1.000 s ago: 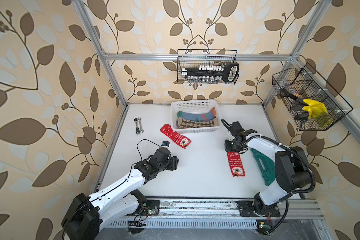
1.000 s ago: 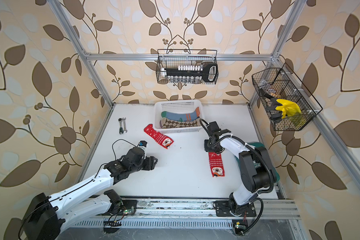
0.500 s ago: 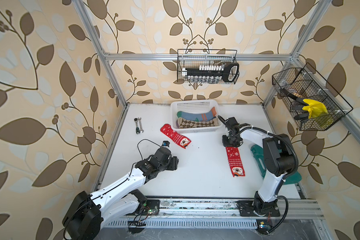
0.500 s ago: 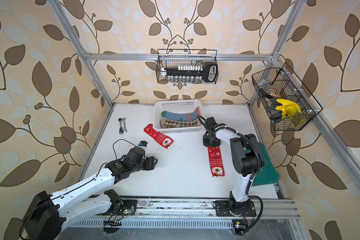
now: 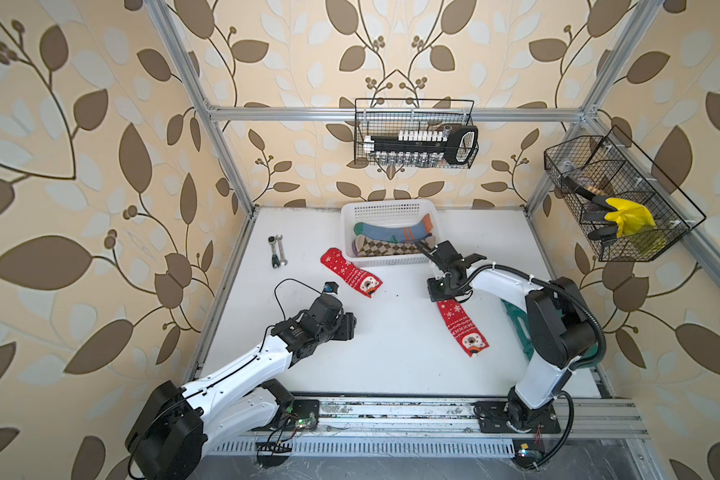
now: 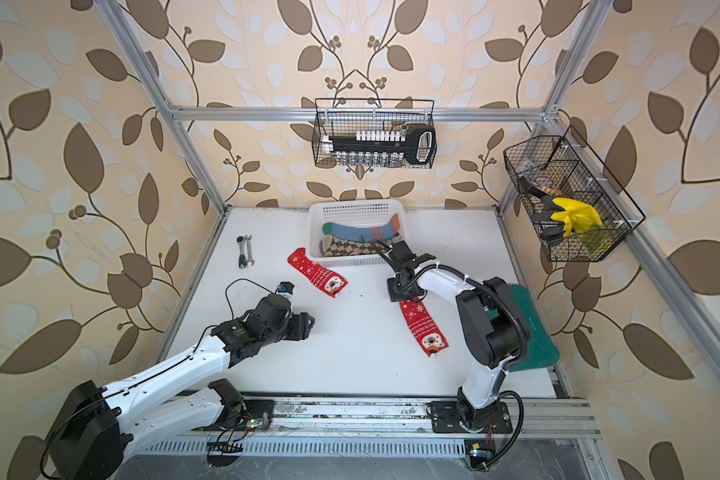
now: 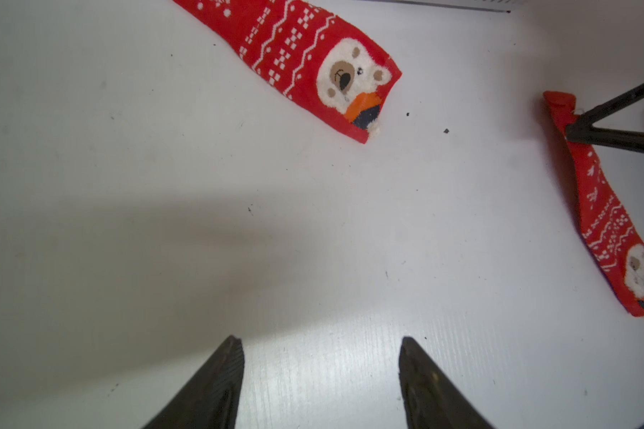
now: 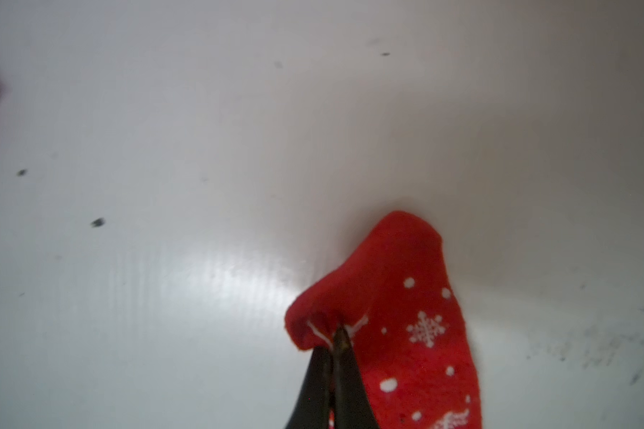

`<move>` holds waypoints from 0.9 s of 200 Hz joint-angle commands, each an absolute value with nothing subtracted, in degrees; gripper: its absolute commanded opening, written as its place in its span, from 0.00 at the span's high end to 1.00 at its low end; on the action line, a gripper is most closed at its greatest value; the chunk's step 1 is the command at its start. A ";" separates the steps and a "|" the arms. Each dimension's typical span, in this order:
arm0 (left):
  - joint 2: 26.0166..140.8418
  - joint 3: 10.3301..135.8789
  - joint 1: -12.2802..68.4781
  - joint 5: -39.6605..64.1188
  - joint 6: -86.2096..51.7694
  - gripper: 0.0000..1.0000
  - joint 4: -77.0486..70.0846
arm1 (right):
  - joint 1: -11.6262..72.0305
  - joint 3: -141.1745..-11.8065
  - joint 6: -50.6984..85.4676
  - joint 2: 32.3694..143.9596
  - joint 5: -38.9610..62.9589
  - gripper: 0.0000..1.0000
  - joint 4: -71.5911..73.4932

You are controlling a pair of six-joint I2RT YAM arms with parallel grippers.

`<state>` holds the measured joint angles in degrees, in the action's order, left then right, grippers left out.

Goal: Place the socks together as a pair
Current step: Move the sock to the center of the board.

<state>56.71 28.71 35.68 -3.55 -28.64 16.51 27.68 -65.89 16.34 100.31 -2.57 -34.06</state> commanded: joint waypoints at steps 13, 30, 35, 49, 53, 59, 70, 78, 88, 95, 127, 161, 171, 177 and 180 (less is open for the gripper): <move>57.56 30.34 36.03 -5.27 -29.62 0.33 17.47 | 38.45 -68.38 14.21 98.07 -3.18 1.00 -36.06; 57.57 30.65 36.02 -5.62 -29.80 0.33 17.61 | 43.79 -71.57 13.30 99.48 -2.57 1.00 -37.39; 57.48 30.65 36.01 -5.83 -29.96 0.33 17.69 | 45.03 -72.42 12.95 99.99 -2.07 1.00 -37.78; 57.15 30.68 36.03 -6.11 -30.22 0.33 18.02 | 47.84 -74.66 12.42 101.77 0.37 0.94 -38.99; 57.01 30.84 36.03 -6.16 -30.32 0.33 18.13 | 48.43 -75.18 12.25 102.27 1.28 0.90 -39.37; 56.72 30.72 36.02 -6.24 -30.40 0.33 18.18 | 49.17 -75.76 12.06 102.95 2.31 0.84 -40.03; 56.26 30.60 36.04 -6.24 -30.52 0.33 18.19 | 50.24 -76.12 12.02 103.63 2.97 0.76 -41.07; 56.17 30.74 36.03 -6.17 -30.52 0.32 18.18 | 50.48 -75.50 12.36 103.33 3.14 0.72 -41.38; 56.61 31.22 36.03 -5.86 -30.57 0.32 18.19 | 50.53 -73.78 13.27 101.62 2.72 0.69 -41.24; 57.18 31.87 35.99 -5.58 -30.52 0.32 18.22 | 50.33 -72.30 14.10 100.04 1.93 0.67 -41.22; 63.23 35.62 35.87 -2.22 -30.34 0.32 18.35 | 44.71 -63.09 20.97 90.28 2.98 0.59 -41.58; 71.13 39.08 35.93 1.39 -30.40 0.32 17.08 | 33.17 -49.91 26.36 80.80 7.82 0.54 -39.60; 72.74 39.50 35.87 2.15 -30.44 0.32 16.24 | 30.64 -47.23 26.52 79.11 9.05 0.53 -39.38; 73.58 39.70 35.91 2.69 -30.46 0.31 15.80 | 29.67 -45.96 26.61 78.26 9.06 0.53 -39.42; 73.97 39.80 35.93 2.90 -30.48 0.32 15.70 | 29.36 -45.55 26.87 77.90 8.91 0.53 -39.75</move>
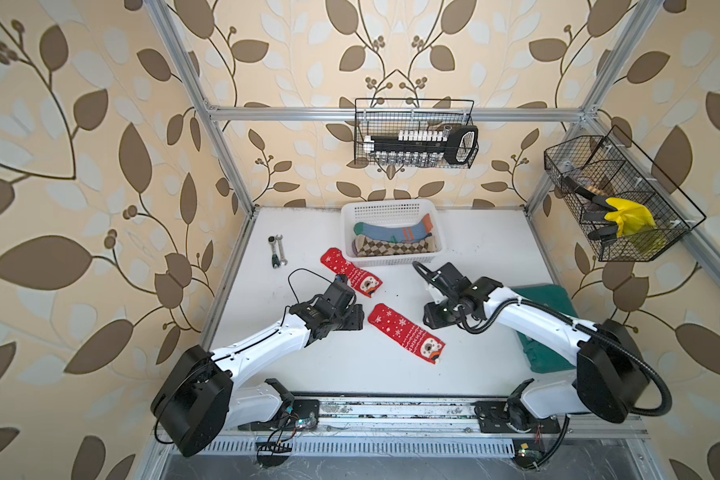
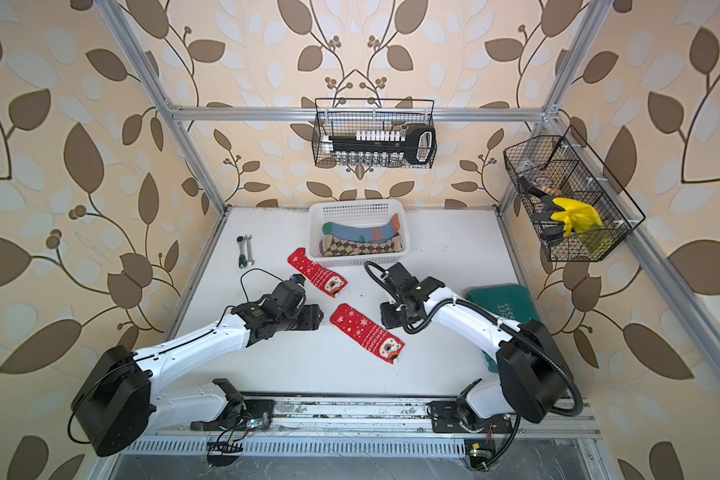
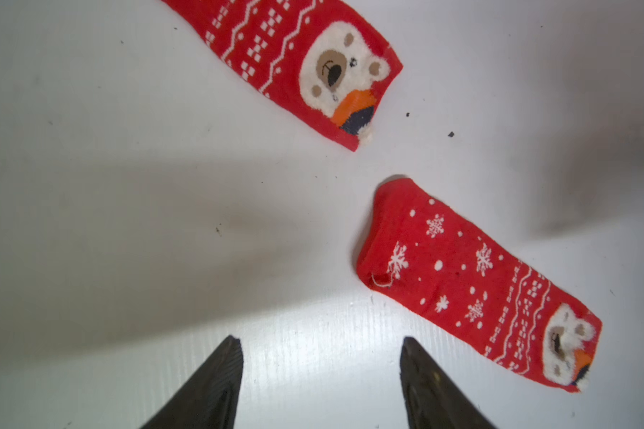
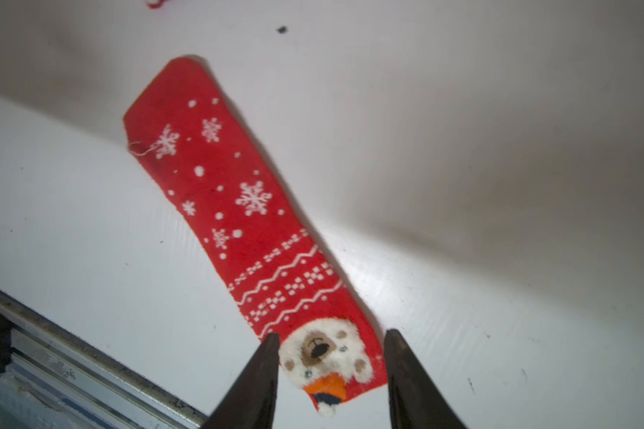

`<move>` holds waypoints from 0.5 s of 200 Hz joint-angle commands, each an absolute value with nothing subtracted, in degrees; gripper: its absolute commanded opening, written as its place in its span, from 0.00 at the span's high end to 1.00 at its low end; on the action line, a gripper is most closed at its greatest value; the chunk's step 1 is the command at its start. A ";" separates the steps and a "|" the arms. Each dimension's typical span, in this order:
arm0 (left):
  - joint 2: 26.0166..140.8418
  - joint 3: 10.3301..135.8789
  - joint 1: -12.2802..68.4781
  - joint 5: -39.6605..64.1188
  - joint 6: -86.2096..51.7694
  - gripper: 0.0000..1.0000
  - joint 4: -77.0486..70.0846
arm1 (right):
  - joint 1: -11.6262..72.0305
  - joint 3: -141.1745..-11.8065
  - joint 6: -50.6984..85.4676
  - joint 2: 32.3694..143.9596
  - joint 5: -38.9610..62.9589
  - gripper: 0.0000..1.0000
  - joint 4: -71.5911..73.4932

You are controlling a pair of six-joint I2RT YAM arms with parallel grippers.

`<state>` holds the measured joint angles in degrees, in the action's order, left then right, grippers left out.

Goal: Place the socks together as a pair
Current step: Move the sock to the center of the board.

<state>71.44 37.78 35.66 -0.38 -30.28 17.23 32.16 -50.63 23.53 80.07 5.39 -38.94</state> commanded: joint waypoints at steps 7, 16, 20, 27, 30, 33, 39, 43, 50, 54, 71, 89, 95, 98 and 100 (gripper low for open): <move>74.75 40.05 35.88 3.44 -30.50 0.32 15.33 | 28.76 -44.48 26.98 77.34 9.00 0.52 -40.08; 75.72 40.50 35.94 4.10 -30.56 0.32 15.04 | 28.48 -43.20 27.19 76.77 9.43 0.52 -39.94; 76.12 40.64 35.95 4.38 -30.51 0.32 14.98 | 28.43 -42.70 27.45 76.66 9.83 0.52 -39.64; 76.77 40.85 35.86 4.80 -30.49 0.32 14.96 | 28.37 -41.77 27.92 76.55 10.82 0.52 -38.95; 76.96 40.98 35.94 4.94 -30.43 0.32 14.80 | 28.32 -41.41 28.21 76.52 11.35 0.52 -38.61; 77.19 40.96 35.89 4.99 -30.40 0.32 14.75 | 28.34 -41.09 28.38 76.49 11.87 0.52 -38.27; 77.47 40.96 35.86 5.17 -30.48 0.32 14.48 | 28.32 -40.43 28.83 76.63 13.00 0.52 -37.50; 77.56 40.96 35.88 5.14 -30.46 0.32 14.40 | 28.34 -40.03 29.10 76.70 13.56 0.52 -37.01; 77.53 40.87 35.87 5.04 -30.49 0.32 14.38 | 28.39 -39.37 29.65 76.99 14.04 0.52 -36.30; 77.45 40.83 35.89 4.79 -30.50 0.32 14.36 | 28.33 -39.07 29.81 77.23 14.35 0.52 -35.94; 76.53 40.64 35.21 3.27 -30.33 0.32 14.46 | 28.38 -37.86 30.15 78.02 15.54 0.53 -34.19; 75.05 39.89 31.72 3.48 -30.18 0.33 13.17 | 28.32 -37.35 30.38 79.50 16.30 0.57 -32.18; 74.55 39.38 29.71 4.11 -30.23 0.33 12.21 | 28.32 -37.48 30.41 80.32 16.50 0.59 -31.58; 74.31 39.18 28.66 4.68 -30.35 0.33 11.68 | 28.32 -37.52 30.47 80.74 16.57 0.60 -31.31; 74.17 39.02 28.00 4.99 -30.37 0.33 11.33 | 28.35 -37.53 30.47 81.07 16.60 0.61 -31.08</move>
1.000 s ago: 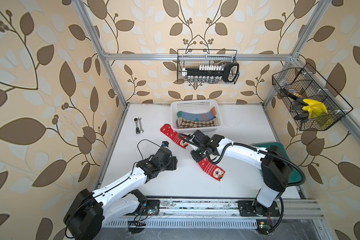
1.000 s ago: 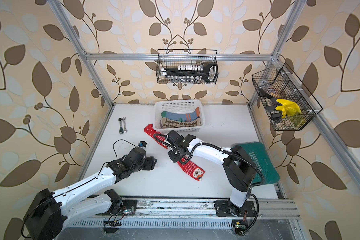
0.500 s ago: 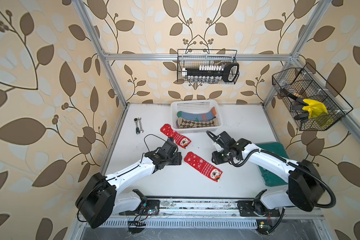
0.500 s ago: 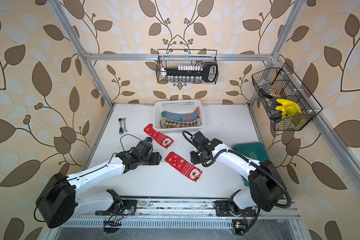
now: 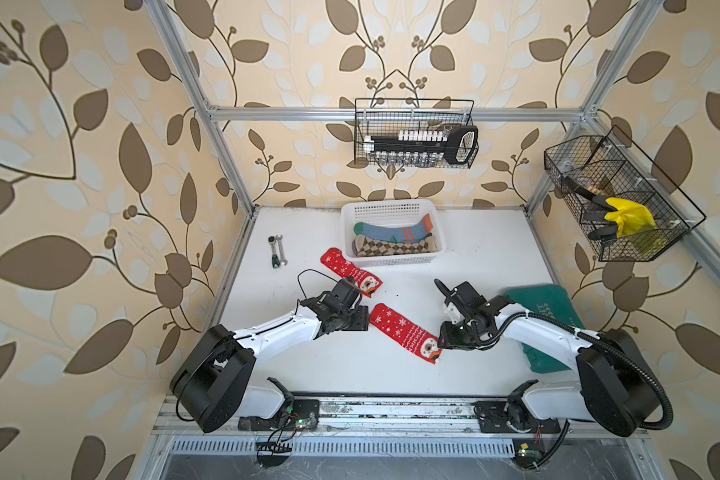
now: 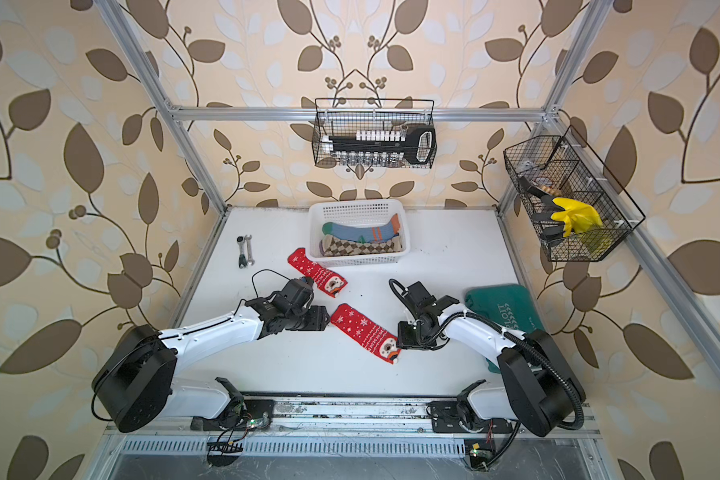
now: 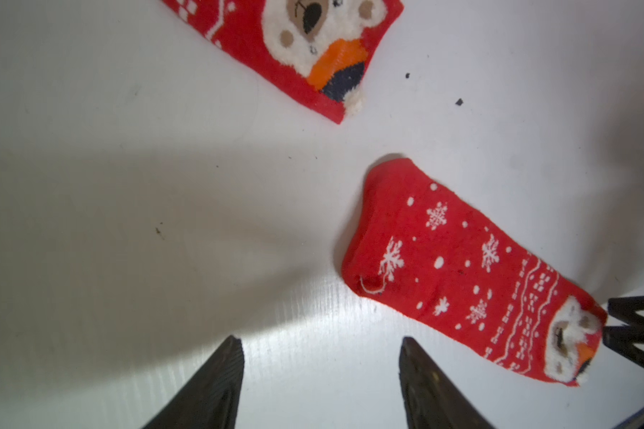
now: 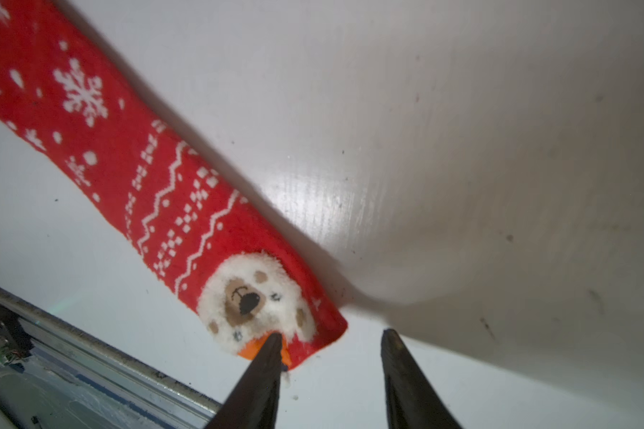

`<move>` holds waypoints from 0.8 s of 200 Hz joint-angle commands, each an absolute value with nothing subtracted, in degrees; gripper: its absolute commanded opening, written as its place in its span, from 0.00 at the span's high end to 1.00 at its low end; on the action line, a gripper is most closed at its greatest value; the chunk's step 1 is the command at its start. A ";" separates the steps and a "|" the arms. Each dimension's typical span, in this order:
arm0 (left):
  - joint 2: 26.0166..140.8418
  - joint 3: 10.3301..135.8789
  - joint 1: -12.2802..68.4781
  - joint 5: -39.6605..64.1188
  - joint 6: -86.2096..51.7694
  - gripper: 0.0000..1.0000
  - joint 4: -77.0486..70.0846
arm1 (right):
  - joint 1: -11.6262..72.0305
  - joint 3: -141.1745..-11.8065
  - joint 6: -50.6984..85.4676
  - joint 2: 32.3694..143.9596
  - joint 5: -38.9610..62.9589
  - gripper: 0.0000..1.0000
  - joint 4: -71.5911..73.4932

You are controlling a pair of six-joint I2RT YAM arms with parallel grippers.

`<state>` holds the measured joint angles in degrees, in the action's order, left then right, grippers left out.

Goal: Place the socks together as a pair
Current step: Move the sock to the center of the board.

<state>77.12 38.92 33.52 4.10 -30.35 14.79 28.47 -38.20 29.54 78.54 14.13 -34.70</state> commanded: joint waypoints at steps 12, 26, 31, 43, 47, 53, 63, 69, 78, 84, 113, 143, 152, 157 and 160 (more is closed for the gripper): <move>73.85 38.80 23.41 7.16 -30.63 0.33 9.67 | 28.30 -37.89 30.59 82.85 16.25 0.68 -29.71; 73.83 39.15 19.35 8.19 -30.97 0.33 8.29 | 27.64 -39.09 29.98 84.79 15.50 0.77 -29.14; 73.83 39.34 18.35 8.41 -31.28 0.33 7.70 | 27.04 -39.69 29.57 85.31 15.25 0.80 -29.14; 73.96 39.45 17.09 8.66 -32.17 0.34 5.91 | 24.97 -41.19 28.59 86.06 15.18 0.88 -28.84; 74.05 39.58 16.99 8.70 -32.50 0.34 5.41 | 24.11 -41.77 28.18 86.24 15.32 0.89 -28.83; 74.29 39.80 16.96 8.80 -32.89 0.34 4.71 | 22.75 -42.82 27.40 86.46 15.51 0.91 -29.17; 74.89 40.12 16.92 9.00 -33.56 0.34 3.46 | 20.37 -44.84 26.10 86.79 15.24 0.95 -29.75; 75.41 40.37 16.95 9.16 -33.94 0.34 2.84 | 18.88 -46.10 25.28 87.05 14.97 0.97 -30.16; 76.48 40.98 16.89 9.21 -34.22 0.34 2.36 | 16.71 -48.18 24.03 87.79 14.65 0.99 -30.66; 77.41 41.48 16.96 9.39 -34.42 0.34 2.13 | 15.14 -49.61 23.37 88.44 14.43 1.00 -30.90; 81.73 43.67 16.96 11.93 -35.52 0.34 0.70 | 10.68 -57.16 19.91 94.24 14.13 1.00 -32.08; 82.18 43.59 17.40 13.27 -36.19 0.34 -0.59 | 9.04 -66.59 16.88 102.15 16.17 0.99 -34.14; 84.05 43.88 17.41 12.95 -35.80 0.34 -0.21 | 8.99 -69.53 15.86 104.60 16.62 0.98 -35.48; 84.36 44.16 17.40 12.63 -35.56 0.33 -0.01 | 9.05 -70.83 15.50 105.68 16.86 0.97 -36.07; 84.70 44.39 17.40 12.44 -35.39 0.33 0.21 | 9.02 -71.51 15.29 106.41 16.95 0.96 -36.30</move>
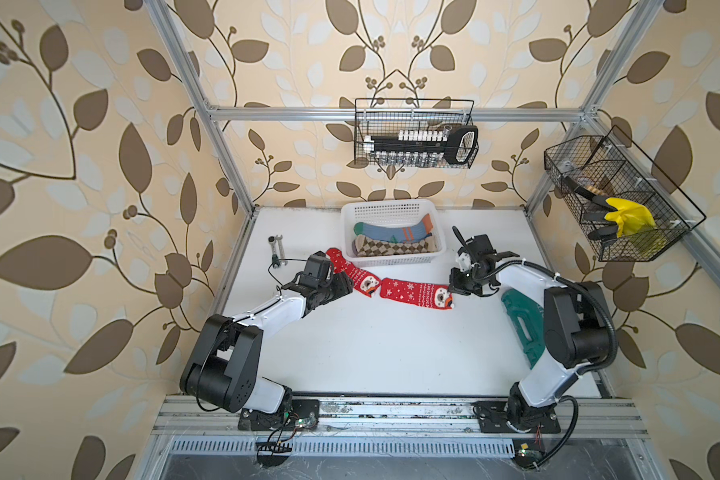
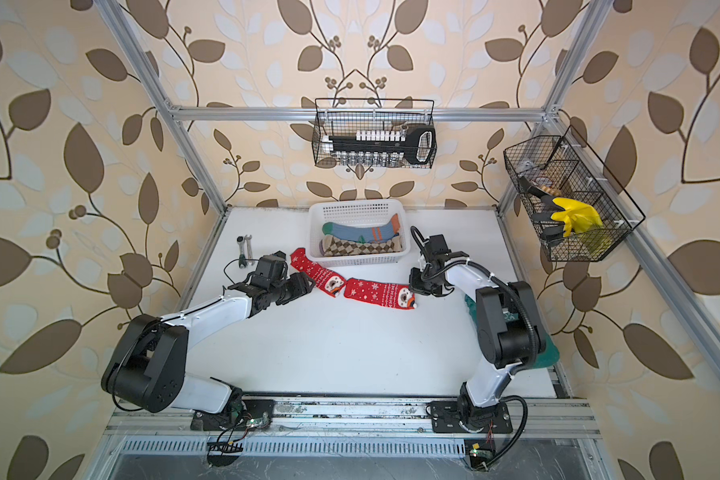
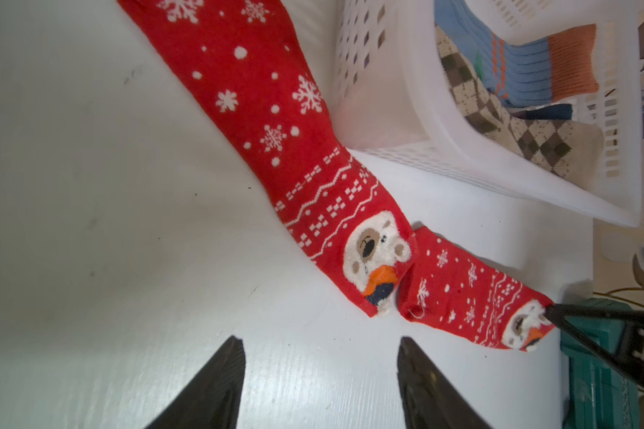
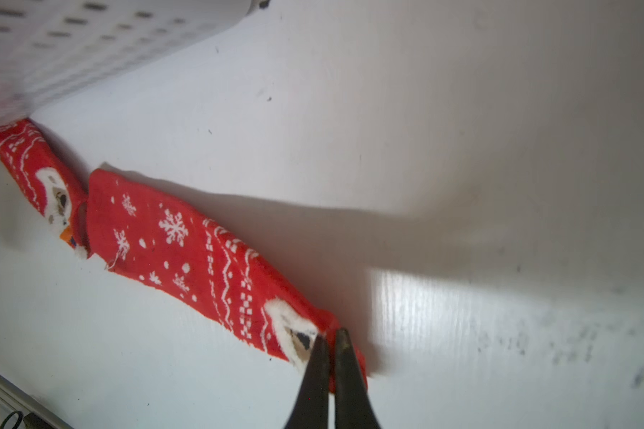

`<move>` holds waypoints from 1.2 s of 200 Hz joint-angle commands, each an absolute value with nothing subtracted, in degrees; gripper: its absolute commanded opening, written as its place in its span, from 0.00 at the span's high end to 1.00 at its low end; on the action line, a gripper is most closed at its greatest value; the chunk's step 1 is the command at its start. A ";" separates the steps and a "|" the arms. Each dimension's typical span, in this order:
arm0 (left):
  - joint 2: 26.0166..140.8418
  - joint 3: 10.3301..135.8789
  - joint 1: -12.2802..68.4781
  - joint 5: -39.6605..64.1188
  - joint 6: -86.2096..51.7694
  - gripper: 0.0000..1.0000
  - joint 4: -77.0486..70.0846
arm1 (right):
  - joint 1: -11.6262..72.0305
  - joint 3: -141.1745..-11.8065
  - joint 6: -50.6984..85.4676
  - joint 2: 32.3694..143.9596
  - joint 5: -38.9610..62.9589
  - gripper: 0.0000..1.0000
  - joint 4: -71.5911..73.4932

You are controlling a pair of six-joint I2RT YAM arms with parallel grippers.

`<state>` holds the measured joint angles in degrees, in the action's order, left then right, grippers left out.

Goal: Place the socks together as a pair
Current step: Move the sock to the center of the board.

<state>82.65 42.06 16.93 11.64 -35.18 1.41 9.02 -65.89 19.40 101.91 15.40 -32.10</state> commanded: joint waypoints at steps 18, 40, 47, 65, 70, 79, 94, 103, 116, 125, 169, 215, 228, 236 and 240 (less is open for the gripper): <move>87.81 47.01 17.41 12.18 -34.58 0.33 1.43 | 8.99 -76.11 13.16 109.74 16.88 0.95 -38.45; 91.84 49.77 17.49 13.18 -35.01 0.33 1.31 | 9.49 -82.44 9.87 112.84 14.08 0.97 -42.24; 92.44 50.06 17.54 13.28 -35.23 0.33 0.85 | 9.81 -84.23 8.79 113.47 12.87 0.97 -43.23; 93.44 50.85 17.73 12.87 -35.14 0.33 0.77 | 11.05 -87.73 6.64 114.70 11.13 0.97 -44.59; 93.69 51.04 17.76 12.67 -34.96 0.33 0.92 | 11.58 -88.55 6.16 115.06 10.57 0.97 -44.93; 94.00 51.44 17.76 12.38 -34.64 0.33 1.29 | 12.56 -89.90 5.43 115.93 9.84 0.97 -45.40; 94.70 52.13 17.92 11.74 -34.15 0.33 1.86 | 14.05 -91.33 5.12 117.21 7.87 0.93 -46.44; 95.44 52.90 18.09 11.71 -34.01 0.33 2.38 | 14.28 -90.85 5.70 117.13 7.10 0.87 -46.12; 96.91 54.01 18.89 11.99 -34.01 0.33 2.89 | 14.23 -88.88 7.28 115.76 6.04 0.79 -45.03; 97.58 54.59 19.95 11.74 -33.94 0.33 3.06 | 14.09 -86.85 8.24 114.10 5.54 0.77 -43.86; 99.20 61.13 29.78 -0.61 -28.75 0.37 12.64 | 12.42 -77.15 12.22 103.03 5.21 0.70 -41.03; 103.27 70.05 32.07 -7.59 -22.38 0.39 25.47 | 10.30 -70.43 15.21 90.19 8.62 0.66 -38.96; 105.84 72.96 32.04 -7.55 -21.00 0.40 28.46 | 10.20 -69.76 15.71 87.78 10.10 0.65 -38.62; 107.14 74.20 32.02 -7.63 -20.51 0.41 30.00 | 10.28 -69.39 15.98 86.54 10.93 0.64 -38.37; 107.62 74.58 32.02 -7.69 -20.40 0.42 30.59 | 10.27 -69.17 16.02 85.94 11.30 0.64 -38.30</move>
